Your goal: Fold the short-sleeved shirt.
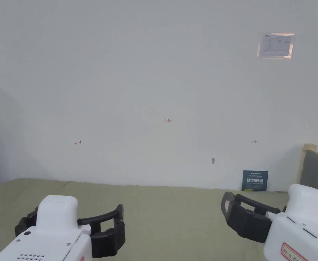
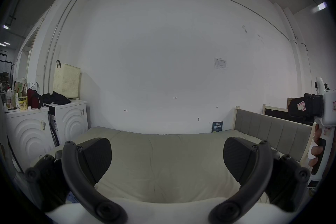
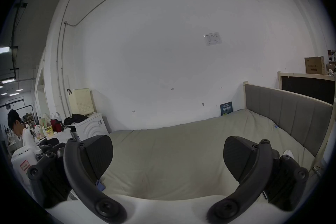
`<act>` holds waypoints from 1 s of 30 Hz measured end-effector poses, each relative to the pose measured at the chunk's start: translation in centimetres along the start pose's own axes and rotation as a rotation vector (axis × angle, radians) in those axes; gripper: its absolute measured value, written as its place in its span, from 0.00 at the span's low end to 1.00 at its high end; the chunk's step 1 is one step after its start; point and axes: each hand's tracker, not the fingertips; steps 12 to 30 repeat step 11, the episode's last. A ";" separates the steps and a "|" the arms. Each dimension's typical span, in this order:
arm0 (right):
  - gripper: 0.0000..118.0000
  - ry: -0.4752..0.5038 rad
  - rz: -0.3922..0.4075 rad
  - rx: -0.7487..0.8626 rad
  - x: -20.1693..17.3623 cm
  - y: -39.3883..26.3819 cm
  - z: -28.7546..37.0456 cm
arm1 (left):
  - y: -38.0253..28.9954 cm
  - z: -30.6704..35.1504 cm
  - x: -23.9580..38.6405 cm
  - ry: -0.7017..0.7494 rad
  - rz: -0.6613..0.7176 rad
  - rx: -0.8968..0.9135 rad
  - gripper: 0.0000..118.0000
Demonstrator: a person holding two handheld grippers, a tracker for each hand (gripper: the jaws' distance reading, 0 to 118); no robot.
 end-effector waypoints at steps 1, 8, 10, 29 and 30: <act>1.00 0.007 -0.010 0.001 0.3 0.0 0.0 | 0.0 0.0 0.1 -0.002 0.002 0.001 1.00; 1.00 -0.026 -0.007 0.001 0.4 -0.3 0.2 | -0.1 -0.1 0.3 -0.006 0.006 -0.001 1.00; 1.00 -0.036 -0.069 -0.030 0.5 -0.2 0.0 | -0.1 -0.1 0.4 -0.006 0.007 -0.002 1.00; 1.00 -0.033 -0.078 -0.047 0.8 -0.2 0.0 | -0.2 -0.1 0.4 -0.001 0.005 -0.003 1.00; 1.00 -0.033 -0.078 -0.047 0.8 -0.2 0.0 | -0.2 -0.1 0.4 -0.001 0.005 -0.003 1.00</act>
